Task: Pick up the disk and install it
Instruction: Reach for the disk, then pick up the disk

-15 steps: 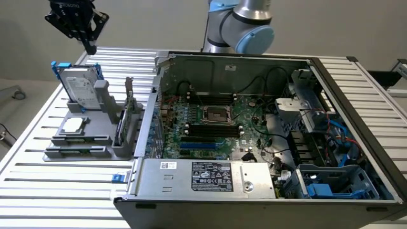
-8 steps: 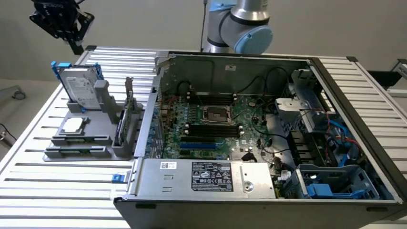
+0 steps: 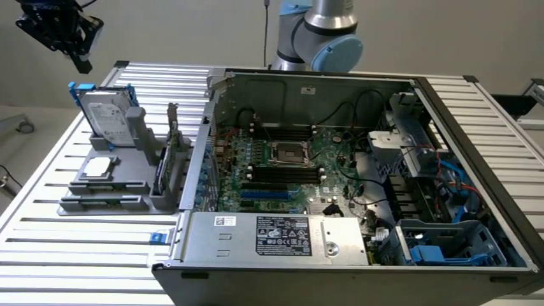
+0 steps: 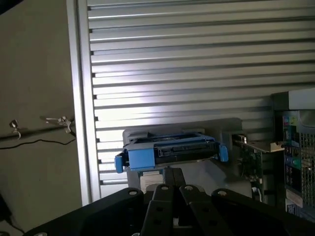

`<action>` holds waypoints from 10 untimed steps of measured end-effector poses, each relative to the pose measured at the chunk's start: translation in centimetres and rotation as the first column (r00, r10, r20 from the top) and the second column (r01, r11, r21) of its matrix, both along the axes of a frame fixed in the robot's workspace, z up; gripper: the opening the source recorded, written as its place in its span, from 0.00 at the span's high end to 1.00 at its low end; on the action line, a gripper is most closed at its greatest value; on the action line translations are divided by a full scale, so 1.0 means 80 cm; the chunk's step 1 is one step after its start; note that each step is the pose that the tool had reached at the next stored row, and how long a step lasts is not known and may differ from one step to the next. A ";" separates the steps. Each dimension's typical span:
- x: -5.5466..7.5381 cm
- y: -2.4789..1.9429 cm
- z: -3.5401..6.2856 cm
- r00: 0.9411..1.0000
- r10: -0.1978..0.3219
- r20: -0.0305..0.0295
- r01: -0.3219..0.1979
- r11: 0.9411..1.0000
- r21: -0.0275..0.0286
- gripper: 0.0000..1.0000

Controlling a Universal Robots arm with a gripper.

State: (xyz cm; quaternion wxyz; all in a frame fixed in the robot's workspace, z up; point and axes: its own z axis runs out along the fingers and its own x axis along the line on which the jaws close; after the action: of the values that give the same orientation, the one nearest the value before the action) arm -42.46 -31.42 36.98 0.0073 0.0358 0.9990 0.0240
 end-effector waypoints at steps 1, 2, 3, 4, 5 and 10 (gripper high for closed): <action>-0.001 0.0000 0.000 1.000 0.000 0.000 0.000 1.000 0.000 0.89; -0.001 0.0000 0.000 1.000 0.000 0.000 0.000 1.000 0.000 0.89; -0.001 0.0000 0.000 1.000 0.000 0.000 0.000 1.000 0.000 0.89; -0.001 0.0000 0.000 1.000 0.000 0.000 0.000 1.000 0.000 0.89; -0.001 0.0000 0.000 1.000 0.000 0.000 0.000 1.000 0.000 0.89; -0.001 0.0000 0.000 1.000 0.000 0.000 0.000 1.000 0.000 0.89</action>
State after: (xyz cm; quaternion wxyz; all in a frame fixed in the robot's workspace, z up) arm -42.52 -31.42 36.97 0.0072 0.0358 0.9990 0.0240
